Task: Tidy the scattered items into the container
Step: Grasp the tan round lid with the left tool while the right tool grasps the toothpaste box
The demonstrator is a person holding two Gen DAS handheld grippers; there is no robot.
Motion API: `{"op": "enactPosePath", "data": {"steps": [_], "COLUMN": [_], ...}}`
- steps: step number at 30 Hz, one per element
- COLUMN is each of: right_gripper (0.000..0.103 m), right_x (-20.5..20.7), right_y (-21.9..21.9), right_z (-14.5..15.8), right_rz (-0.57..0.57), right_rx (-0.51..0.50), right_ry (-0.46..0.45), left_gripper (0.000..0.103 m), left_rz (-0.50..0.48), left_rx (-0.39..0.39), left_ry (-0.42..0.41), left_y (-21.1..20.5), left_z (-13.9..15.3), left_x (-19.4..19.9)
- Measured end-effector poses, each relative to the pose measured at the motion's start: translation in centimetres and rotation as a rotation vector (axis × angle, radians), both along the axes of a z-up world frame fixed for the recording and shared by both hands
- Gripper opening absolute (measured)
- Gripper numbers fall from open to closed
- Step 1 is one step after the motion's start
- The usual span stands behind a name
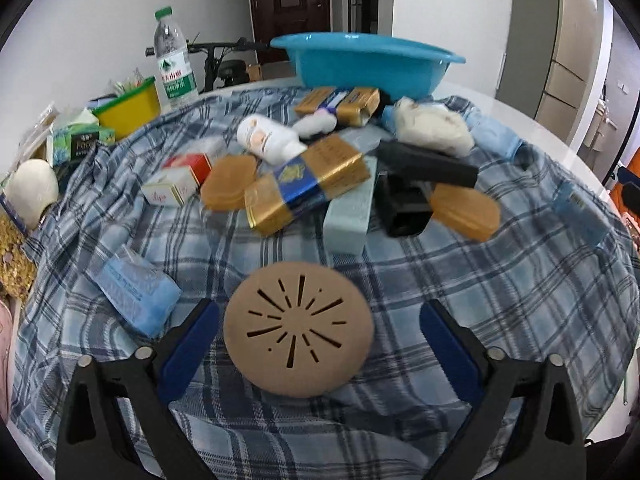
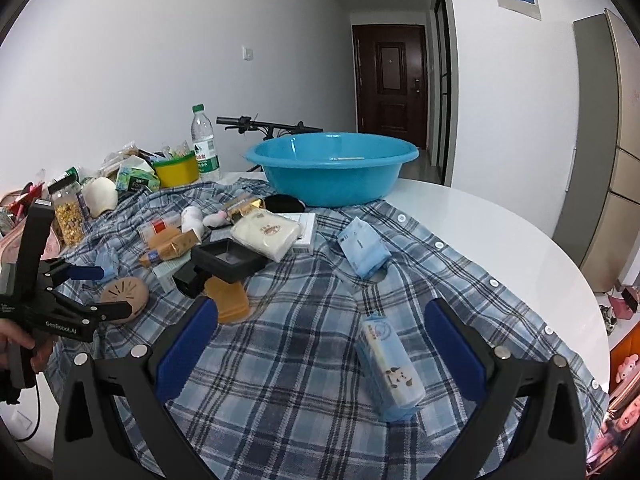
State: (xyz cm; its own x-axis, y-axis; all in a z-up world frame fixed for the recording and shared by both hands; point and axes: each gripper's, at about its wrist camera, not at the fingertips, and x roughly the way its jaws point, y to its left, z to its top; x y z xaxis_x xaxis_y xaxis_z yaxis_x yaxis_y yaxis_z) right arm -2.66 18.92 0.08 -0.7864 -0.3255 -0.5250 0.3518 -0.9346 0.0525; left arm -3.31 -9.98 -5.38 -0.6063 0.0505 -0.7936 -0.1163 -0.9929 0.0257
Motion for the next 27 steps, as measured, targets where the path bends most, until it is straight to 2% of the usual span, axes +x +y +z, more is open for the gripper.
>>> {"op": "enactPosePath", "data": {"steps": [3, 5, 12, 15, 17, 19, 22, 23, 25, 27], "right_gripper": [0.103, 0.103, 0.101, 0.090, 0.077, 0.068, 0.053, 0.044, 0.033, 0.028], "right_x": [-0.3, -0.4, -1.2, -2.0, -2.5, -3.1, -4.1, -4.4, -4.6, -4.3], "right_y": [0.5, 0.9, 1.9, 2.3, 2.5, 2.5, 2.4, 2.3, 2.3, 2.2], "right_z": [-0.5, -1.0, -2.5, -3.0, -3.3, -3.8, -5.1, -5.5, -6.1, -6.1], "right_rz": [-0.006, -0.012, -0.070, -0.105, -0.110, -0.105, -0.113, -0.121, -0.125, -0.124], "right_rx": [-0.020, -0.030, 0.003, 0.060, 0.086, 0.101, 0.141, 0.154, 0.141, 0.141], "right_ry": [-0.031, -0.048, -0.100, -0.134, -0.149, -0.179, -0.239, -0.260, -0.287, -0.286], "left_gripper": [0.092, 0.085, 0.081, 0.079, 0.079, 0.079, 0.079, 0.079, 0.079, 0.079], "left_rz": [-0.009, -0.004, 0.014, 0.040, 0.035, 0.017, -0.027, -0.042, -0.083, -0.110], "left_rx": [-0.072, -0.113, -0.069, -0.014, 0.023, 0.038, 0.037, 0.035, 0.036, 0.034], "left_ry": [0.008, 0.019, 0.031, 0.042, 0.051, 0.064, 0.089, 0.097, 0.114, 0.120], "left_y": [0.4, 0.5, -0.2, -0.8, -0.8, -0.2, 1.2, 1.8, 3.3, 4.5], "left_z": [-1.1, -1.4, -1.4, -0.8, -0.1, 0.6, 1.6, 1.9, 2.5, 2.7], "left_x": [0.0, -0.1, -0.2, -0.1, 0.3, 0.8, 1.7, 2.0, 2.7, 3.0]}}
